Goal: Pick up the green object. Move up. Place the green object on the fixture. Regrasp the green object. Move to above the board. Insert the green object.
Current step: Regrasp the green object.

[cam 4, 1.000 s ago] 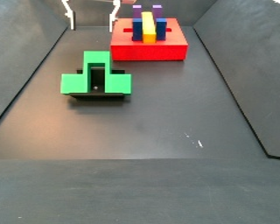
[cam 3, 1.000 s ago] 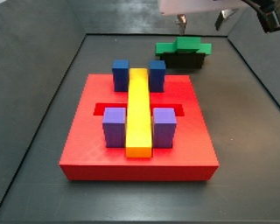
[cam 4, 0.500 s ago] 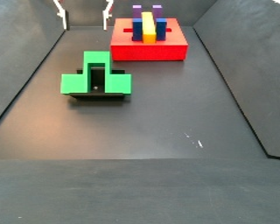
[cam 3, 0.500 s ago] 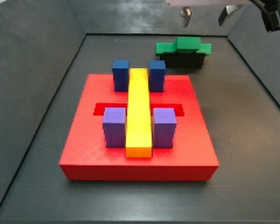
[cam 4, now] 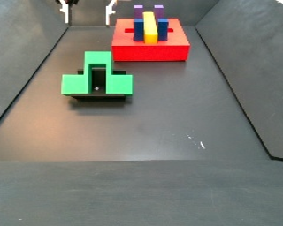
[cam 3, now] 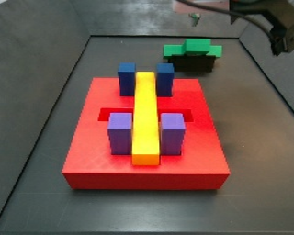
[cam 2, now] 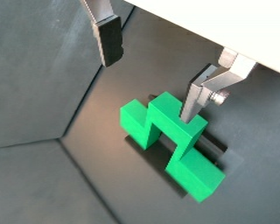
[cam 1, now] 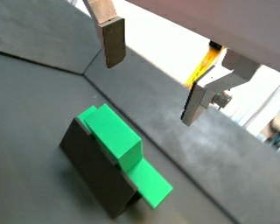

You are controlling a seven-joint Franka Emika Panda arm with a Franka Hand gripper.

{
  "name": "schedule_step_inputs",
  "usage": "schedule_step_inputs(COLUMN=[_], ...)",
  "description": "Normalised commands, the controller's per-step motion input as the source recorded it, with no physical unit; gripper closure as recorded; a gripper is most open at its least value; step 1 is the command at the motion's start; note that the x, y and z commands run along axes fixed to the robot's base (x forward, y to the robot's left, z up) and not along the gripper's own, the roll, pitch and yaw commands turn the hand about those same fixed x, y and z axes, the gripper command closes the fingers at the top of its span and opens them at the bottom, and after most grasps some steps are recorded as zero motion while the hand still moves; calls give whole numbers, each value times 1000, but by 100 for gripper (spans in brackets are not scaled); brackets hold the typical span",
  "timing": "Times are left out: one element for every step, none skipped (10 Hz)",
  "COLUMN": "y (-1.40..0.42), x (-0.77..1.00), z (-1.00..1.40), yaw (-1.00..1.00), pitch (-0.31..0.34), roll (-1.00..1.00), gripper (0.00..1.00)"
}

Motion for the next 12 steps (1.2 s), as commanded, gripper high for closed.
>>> schedule_step_inputs(y=[-80,-20,0,3,23,69,100,123,246,166,94,40], x=[146,211,249,189,80,89,83,29,0,-66,-49,-80], z=[-83,-137,-237,-251,-211,-289,-334,-283,-143,0,0,0], yaw=[123,111,137,171,211,183,134,123,100,49,0,0], pitch=[109,140,63,23,0,0,6,0,0,0,0,-49], roll=[1000,534,74,0,0,-180,-331,-409,-611,-554,-231,-51], gripper=[0,0,0,0,0,0,0,0,0,0,0,0])
